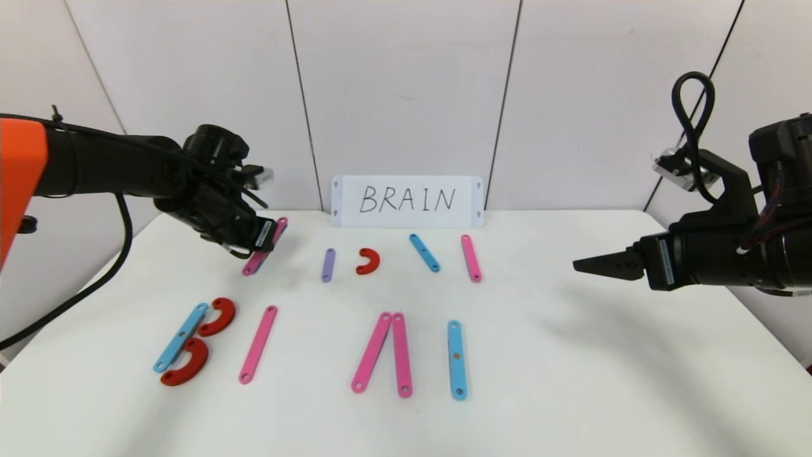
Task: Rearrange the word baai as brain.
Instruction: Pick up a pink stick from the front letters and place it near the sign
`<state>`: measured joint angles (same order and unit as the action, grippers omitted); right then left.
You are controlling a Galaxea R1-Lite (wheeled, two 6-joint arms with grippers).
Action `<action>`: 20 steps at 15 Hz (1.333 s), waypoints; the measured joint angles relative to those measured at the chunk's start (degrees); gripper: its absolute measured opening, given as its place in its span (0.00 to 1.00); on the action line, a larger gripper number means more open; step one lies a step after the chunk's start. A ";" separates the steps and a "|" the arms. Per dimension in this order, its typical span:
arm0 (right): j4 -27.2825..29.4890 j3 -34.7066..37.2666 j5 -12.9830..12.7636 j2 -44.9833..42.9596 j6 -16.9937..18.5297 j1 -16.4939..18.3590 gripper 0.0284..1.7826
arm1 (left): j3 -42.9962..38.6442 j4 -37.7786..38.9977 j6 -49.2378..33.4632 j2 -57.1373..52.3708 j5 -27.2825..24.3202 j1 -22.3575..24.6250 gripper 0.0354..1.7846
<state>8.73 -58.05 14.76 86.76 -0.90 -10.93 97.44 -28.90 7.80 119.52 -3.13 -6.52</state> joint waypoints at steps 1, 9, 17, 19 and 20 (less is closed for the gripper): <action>-0.02 0.00 -0.02 0.15 0.02 0.00 0.98 | 1.99 -0.80 0.40 1.97 0.09 0.38 0.15; -0.02 0.01 -0.10 0.78 -0.02 0.11 0.98 | 10.52 -4.44 0.54 11.90 1.34 1.82 0.15; -0.07 0.30 -0.18 0.91 -0.02 -0.04 0.98 | 12.46 -4.74 -0.04 13.80 3.04 1.87 0.44; -0.07 0.37 -0.21 0.94 -0.02 -0.04 0.98 | 12.54 -4.74 -0.04 13.89 3.04 1.87 0.64; -0.07 0.39 -0.22 0.95 -0.06 -0.02 0.98 | 12.59 -4.74 -0.04 13.86 3.06 1.87 0.73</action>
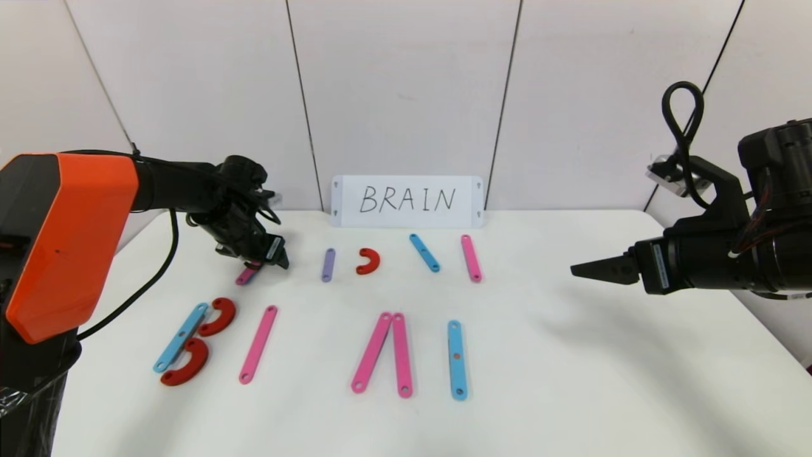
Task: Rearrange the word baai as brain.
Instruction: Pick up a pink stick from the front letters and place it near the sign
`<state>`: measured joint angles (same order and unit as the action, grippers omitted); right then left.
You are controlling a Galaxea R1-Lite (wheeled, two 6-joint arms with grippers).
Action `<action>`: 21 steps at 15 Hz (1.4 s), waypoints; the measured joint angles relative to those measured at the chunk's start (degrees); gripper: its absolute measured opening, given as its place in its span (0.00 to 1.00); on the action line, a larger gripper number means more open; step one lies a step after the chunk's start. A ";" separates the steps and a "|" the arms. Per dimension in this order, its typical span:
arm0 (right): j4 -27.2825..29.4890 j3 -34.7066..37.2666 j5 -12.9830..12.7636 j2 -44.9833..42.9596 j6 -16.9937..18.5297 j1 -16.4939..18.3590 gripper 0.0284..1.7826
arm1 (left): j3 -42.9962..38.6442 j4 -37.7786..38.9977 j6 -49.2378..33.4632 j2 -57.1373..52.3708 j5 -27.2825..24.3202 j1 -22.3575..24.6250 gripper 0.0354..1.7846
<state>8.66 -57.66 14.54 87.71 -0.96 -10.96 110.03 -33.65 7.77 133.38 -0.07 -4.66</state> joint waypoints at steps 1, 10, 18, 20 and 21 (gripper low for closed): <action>0.00 0.00 -0.02 0.07 -0.05 0.00 0.98 | 0.05 0.00 -0.05 0.00 0.00 0.00 0.81; -0.01 0.04 0.11 0.27 -0.07 -0.01 0.98 | 0.13 -0.20 -2.01 -2.36 -0.34 0.12 0.98; -0.01 0.00 0.20 0.32 0.02 0.00 0.98 | -6.01 -6.75 -9.76 -14.49 -0.33 1.38 0.98; -0.01 0.00 0.20 0.43 -0.02 -0.01 0.98 | -12.30 -6.01 -10.59 -17.59 -0.04 0.72 0.98; -0.01 0.00 0.20 0.52 -0.05 -0.01 0.98 | -15.74 -4.91 -11.51 -19.15 0.02 0.15 0.98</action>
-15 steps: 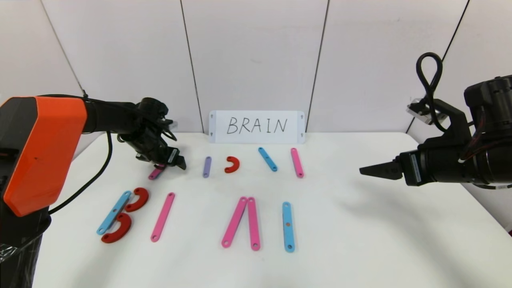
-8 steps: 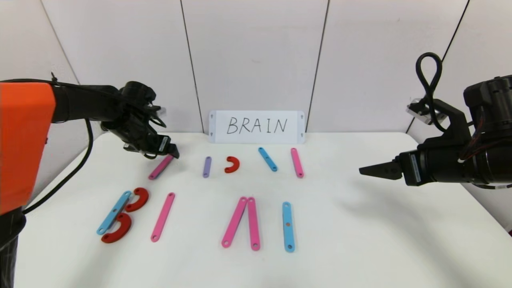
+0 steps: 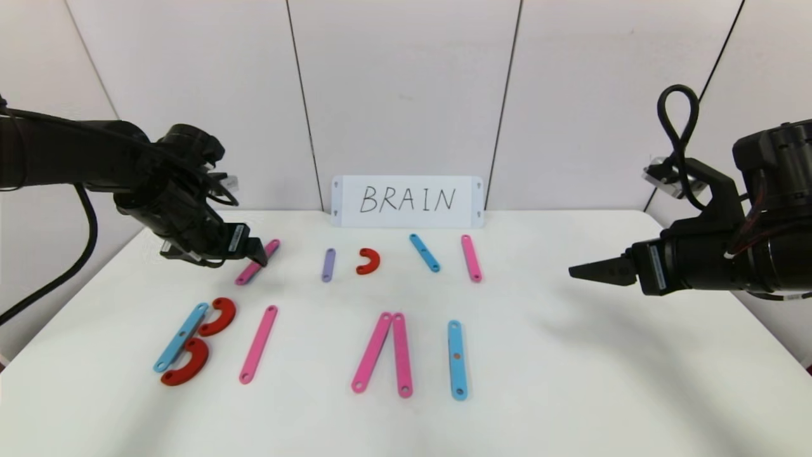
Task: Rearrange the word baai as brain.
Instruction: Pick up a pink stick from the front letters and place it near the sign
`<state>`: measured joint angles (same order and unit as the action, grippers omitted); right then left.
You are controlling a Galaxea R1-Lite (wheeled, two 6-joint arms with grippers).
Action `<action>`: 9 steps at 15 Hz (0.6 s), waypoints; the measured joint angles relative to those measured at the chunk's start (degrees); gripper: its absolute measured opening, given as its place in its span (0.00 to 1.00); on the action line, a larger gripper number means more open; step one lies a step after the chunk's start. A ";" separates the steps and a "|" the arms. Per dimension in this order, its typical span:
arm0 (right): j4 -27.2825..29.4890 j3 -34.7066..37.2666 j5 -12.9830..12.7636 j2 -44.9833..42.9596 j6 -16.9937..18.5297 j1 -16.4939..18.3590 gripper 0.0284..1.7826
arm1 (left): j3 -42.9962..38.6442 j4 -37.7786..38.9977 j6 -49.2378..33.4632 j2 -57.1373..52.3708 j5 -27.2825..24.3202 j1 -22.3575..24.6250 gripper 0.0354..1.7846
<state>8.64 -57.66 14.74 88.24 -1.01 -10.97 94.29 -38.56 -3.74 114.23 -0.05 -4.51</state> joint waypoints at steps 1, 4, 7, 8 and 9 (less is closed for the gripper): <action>0.00 0.00 0.02 0.11 0.00 -0.02 0.98 | -3.54 1.60 -1.27 -1.50 0.21 -0.67 0.98; 0.00 0.00 0.00 0.40 -0.06 -0.13 0.98 | -13.90 7.64 -4.80 -5.88 1.61 -3.04 0.98; -0.05 0.22 0.00 0.54 -0.09 -0.32 0.98 | -20.37 12.02 -9.29 -8.52 4.10 -6.51 0.98; -0.02 0.26 0.00 0.55 -0.09 -0.35 0.98 | -21.67 12.13 -10.75 -8.85 4.90 -7.45 0.98; -0.05 0.28 0.00 0.57 -0.09 -0.44 0.98 | -22.71 12.26 -11.36 -9.00 5.08 -8.16 0.98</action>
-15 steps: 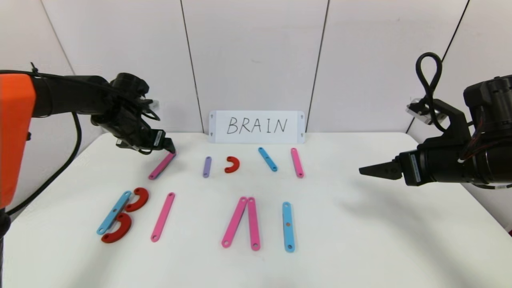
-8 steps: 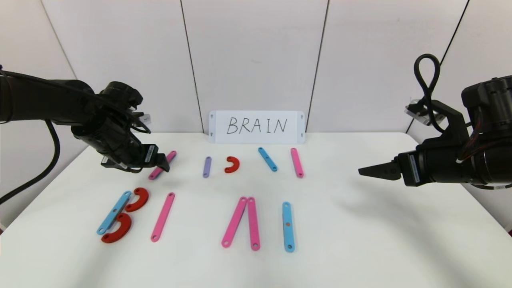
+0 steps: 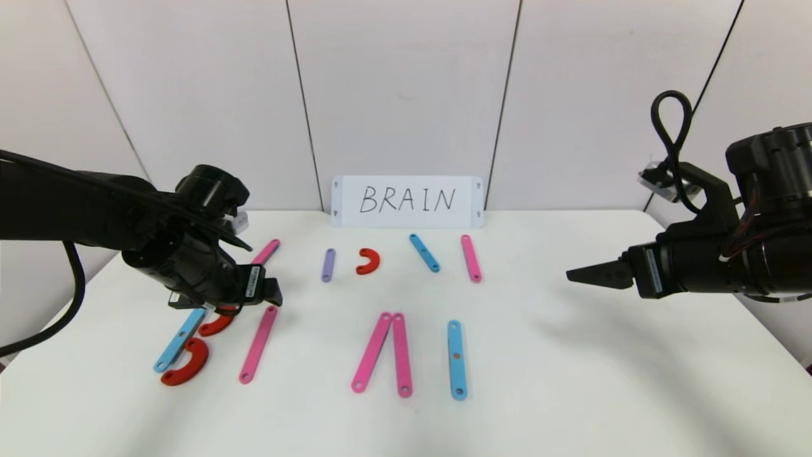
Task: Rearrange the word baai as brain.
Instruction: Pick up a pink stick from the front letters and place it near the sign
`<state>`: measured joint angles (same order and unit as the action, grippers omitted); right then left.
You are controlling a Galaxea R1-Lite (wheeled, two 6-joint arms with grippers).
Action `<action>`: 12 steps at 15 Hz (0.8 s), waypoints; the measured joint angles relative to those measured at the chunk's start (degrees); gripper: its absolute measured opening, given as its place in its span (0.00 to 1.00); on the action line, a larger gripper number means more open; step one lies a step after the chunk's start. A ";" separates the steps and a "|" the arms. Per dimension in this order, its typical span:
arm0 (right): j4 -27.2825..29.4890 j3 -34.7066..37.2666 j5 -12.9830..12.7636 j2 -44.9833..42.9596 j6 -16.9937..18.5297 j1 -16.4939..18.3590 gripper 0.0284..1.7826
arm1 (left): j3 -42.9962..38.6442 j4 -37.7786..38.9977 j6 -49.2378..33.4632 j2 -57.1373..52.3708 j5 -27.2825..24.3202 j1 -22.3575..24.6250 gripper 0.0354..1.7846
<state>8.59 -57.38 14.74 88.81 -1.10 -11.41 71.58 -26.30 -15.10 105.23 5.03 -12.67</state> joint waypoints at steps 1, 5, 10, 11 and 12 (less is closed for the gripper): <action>-0.02 0.07 0.02 0.06 0.00 -0.09 0.98 | -0.98 0.01 -0.90 0.01 0.15 -0.69 0.98; -0.02 0.09 -0.05 0.52 -0.06 -0.38 0.98 | -3.04 0.55 -4.46 1.46 0.17 -2.21 0.98; -0.30 0.17 -0.27 1.05 -0.06 -0.60 0.98 | -3.97 2.10 -6.08 3.67 -0.11 -2.62 0.98; -0.30 0.17 -0.27 1.10 -0.09 -0.62 0.98 | -4.33 2.93 -6.08 4.00 -0.02 -2.60 0.98; -0.30 0.17 -0.27 1.16 -0.06 -0.60 0.98 | -4.67 3.80 -6.03 4.25 0.04 -2.62 0.98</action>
<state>8.29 -57.21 14.47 89.97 -1.16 -12.01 66.91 -22.49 -21.14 109.48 5.07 -15.29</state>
